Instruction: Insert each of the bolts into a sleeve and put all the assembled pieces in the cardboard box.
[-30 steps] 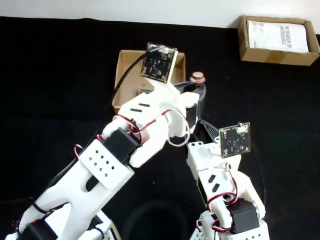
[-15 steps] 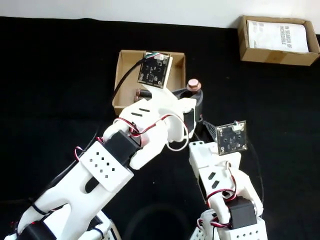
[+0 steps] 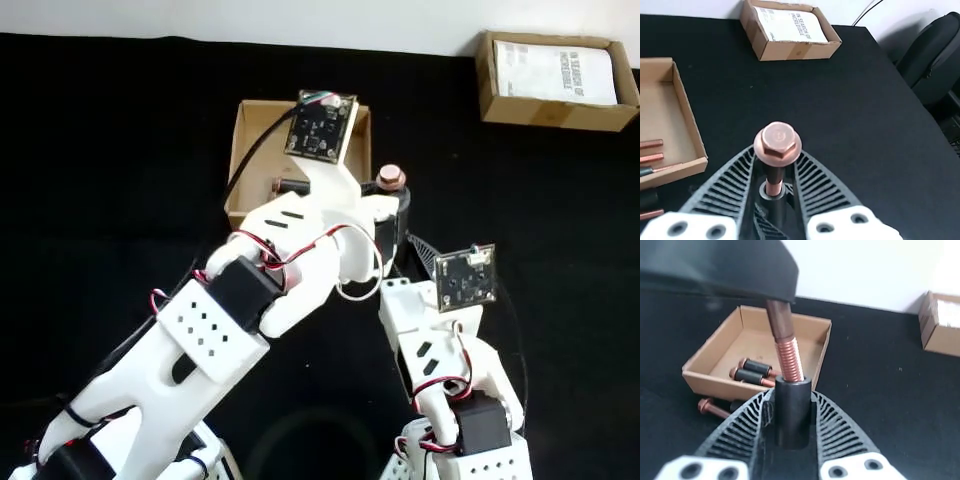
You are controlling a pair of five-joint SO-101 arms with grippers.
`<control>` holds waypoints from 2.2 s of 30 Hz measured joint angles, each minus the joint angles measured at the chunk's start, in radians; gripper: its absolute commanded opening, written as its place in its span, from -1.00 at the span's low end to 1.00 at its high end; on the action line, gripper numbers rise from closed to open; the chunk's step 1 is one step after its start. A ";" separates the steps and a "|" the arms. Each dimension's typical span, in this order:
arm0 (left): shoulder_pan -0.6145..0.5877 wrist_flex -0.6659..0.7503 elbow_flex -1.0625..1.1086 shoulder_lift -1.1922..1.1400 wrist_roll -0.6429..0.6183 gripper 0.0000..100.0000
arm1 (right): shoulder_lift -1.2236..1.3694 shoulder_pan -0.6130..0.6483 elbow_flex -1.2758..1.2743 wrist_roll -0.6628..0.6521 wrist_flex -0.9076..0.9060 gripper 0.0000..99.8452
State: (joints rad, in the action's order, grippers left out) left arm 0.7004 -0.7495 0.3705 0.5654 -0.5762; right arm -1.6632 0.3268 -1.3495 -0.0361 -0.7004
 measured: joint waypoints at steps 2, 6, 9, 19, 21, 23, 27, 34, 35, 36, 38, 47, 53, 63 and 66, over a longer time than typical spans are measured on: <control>0.000 -0.041 -0.015 0.000 0.000 -0.98 | 0.000 0.000 -0.002 0.000 0.020 -0.99; 0.006 -0.094 -0.031 0.002 0.000 -0.98 | 0.000 0.002 -0.005 -0.057 0.046 -0.99; 0.006 -0.118 -0.035 0.002 0.000 -0.97 | 0.002 0.002 -0.005 -0.072 0.075 -0.99; 0.008 -0.052 0.060 0.002 0.054 -0.97 | 0.000 0.061 -0.003 -0.109 0.095 -0.99; 0.008 -0.032 0.077 -0.005 0.054 -0.97 | 0.003 0.077 -0.006 -0.144 0.095 -0.99; 0.006 -0.017 0.083 0.002 0.054 -0.97 | 0.000 0.092 -0.003 -0.173 0.100 -0.99; 0.006 -0.014 0.084 -0.002 0.054 -0.97 | 0.002 0.095 -0.003 -0.193 0.104 -0.99; -0.014 -0.025 0.084 0.000 0.084 -0.78 | 0.002 0.100 -0.005 -0.193 0.118 -0.99; -0.014 -0.051 0.083 0.000 0.107 -0.70 | 0.003 0.101 -0.005 -0.193 0.126 -0.99; -0.014 -0.080 0.081 0.000 0.127 -0.62 | 0.003 0.103 -0.005 -0.195 0.135 -0.99; -0.015 -0.164 0.060 0.000 0.149 -0.48 | 0.002 0.106 -0.006 -0.198 0.161 -0.99; 0.008 -0.525 -0.117 0.006 0.155 -0.51 | 0.002 0.074 -0.006 -0.196 0.172 -0.99; 0.028 -0.703 -0.256 0.003 0.158 -0.64 | 0.002 0.032 -0.063 -0.175 0.187 -0.99; 0.040 -0.961 -0.546 0.008 0.163 -0.98 | 0.002 -0.043 -0.086 -0.049 0.187 -0.99; 0.000 -0.962 -0.589 0.055 0.163 -0.98 | 0.002 -0.043 -0.086 -0.049 0.187 -0.99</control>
State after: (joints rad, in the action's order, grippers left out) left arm 0.7004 -1.7116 -0.2186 0.6206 -0.4135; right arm -1.6617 0.2839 -1.4354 -0.0852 -0.5132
